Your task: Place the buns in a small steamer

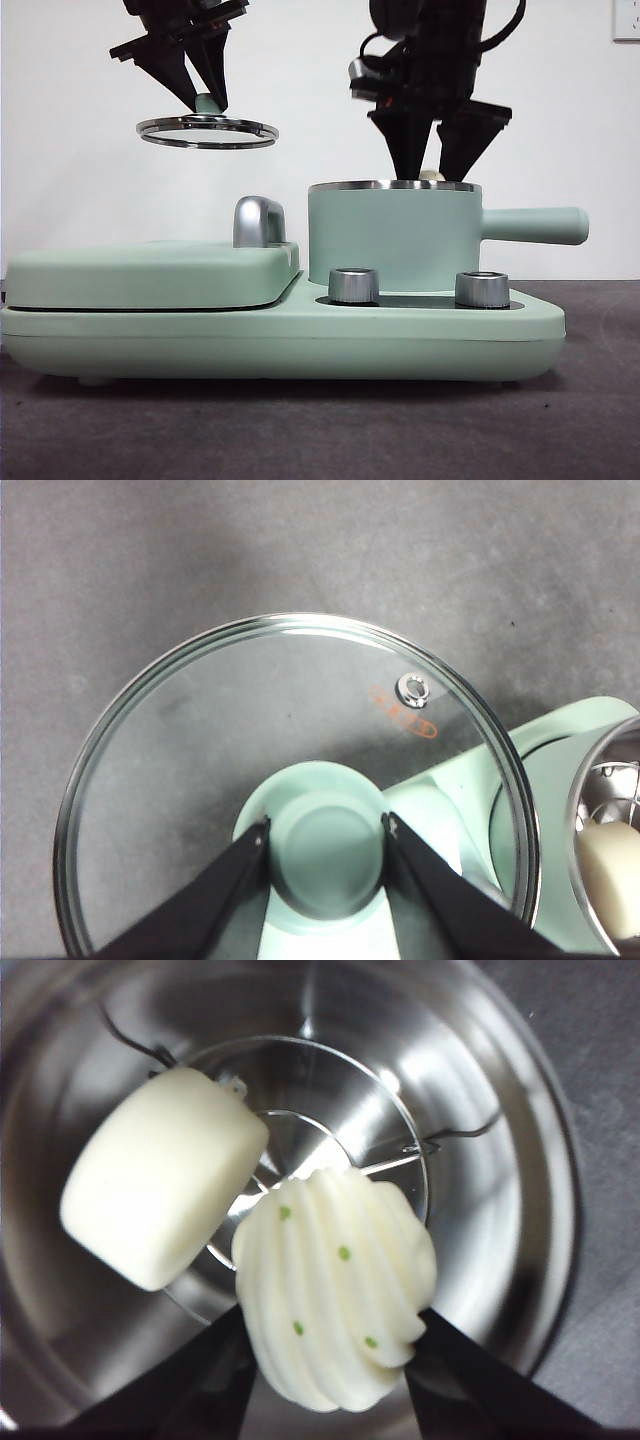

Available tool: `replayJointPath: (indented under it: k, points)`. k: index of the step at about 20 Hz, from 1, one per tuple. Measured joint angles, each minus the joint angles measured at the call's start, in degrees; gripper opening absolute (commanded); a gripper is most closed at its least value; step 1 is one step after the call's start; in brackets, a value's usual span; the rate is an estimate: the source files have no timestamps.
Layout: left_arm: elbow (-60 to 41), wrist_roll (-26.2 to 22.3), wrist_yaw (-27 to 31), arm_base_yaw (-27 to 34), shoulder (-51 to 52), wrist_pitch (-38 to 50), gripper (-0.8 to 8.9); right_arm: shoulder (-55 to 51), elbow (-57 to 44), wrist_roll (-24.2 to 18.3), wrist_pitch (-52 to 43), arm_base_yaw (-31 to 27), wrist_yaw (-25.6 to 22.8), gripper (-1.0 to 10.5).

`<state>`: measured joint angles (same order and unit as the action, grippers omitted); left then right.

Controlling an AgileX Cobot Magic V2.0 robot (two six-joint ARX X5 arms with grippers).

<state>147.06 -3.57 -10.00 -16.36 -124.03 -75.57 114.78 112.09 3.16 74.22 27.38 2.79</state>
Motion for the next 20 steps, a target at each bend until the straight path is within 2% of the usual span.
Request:
replayJointPath:
  k: [1,4,11,13,16,20]
  points:
    - [0.0,0.0,0.0,0.0,0.0,0.2,1.1,0.4,0.0,0.0,0.0,0.0,0.0,2.1]
    - [0.0,0.0,0.0,0.0,0.0,0.3,1.09,1.5,0.0,-0.2,0.0,0.0,0.0,3.2]
    - [0.0,0.0,0.0,0.0,0.0,0.3,1.1,1.7,0.2,-0.2,0.6,0.0,0.0,3.7]
    - [0.0,0.0,0.0,0.0,0.0,0.3,1.09,1.8,2.0,-0.2,2.2,0.0,0.0,3.8]
    - [0.0,0.0,0.0,0.0,0.0,0.2,1.09,1.5,8.8,-0.2,2.7,0.0,0.0,4.4]
    - [0.0,0.2,0.0,-1.0,0.0,-0.7,1.09,-7.1,7.2,-0.2,2.7,0.0,0.0,4.9]
